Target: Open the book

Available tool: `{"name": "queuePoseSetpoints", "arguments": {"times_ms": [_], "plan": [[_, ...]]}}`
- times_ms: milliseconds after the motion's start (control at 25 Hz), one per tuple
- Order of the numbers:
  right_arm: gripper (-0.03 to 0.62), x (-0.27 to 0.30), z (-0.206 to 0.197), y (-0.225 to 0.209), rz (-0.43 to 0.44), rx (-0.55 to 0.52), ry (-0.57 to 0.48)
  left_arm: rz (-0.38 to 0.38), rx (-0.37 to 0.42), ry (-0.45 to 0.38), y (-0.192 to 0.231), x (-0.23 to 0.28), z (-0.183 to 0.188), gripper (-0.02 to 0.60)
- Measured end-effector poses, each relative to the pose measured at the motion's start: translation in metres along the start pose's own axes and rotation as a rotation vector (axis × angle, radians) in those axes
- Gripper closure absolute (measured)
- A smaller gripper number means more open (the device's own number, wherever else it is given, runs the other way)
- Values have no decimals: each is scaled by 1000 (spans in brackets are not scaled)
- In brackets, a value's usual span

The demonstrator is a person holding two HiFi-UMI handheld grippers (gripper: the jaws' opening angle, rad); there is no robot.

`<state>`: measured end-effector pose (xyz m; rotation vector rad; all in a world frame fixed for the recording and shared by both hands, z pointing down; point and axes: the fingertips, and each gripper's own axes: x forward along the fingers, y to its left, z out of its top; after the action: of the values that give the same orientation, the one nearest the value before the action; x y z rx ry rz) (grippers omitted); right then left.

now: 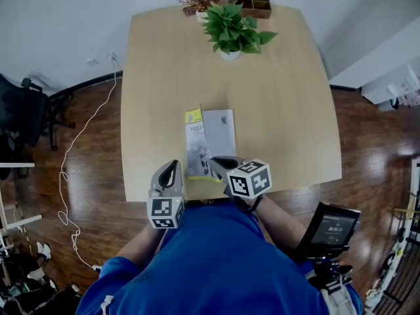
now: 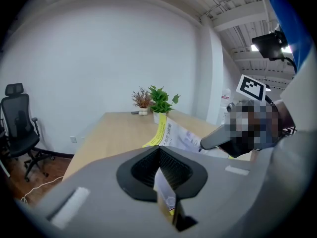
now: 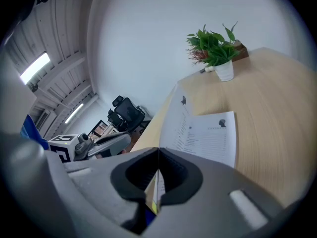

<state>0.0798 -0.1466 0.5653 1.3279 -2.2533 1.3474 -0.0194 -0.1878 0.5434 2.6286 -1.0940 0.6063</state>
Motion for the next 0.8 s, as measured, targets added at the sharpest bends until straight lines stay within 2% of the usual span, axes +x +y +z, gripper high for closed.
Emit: {"name": "queuePoseSetpoints", "arguments": {"times_ms": [800], "plan": [[586, 36, 23, 69, 77, -98, 0, 95, -45, -59, 46, -42, -3, 575]]}}
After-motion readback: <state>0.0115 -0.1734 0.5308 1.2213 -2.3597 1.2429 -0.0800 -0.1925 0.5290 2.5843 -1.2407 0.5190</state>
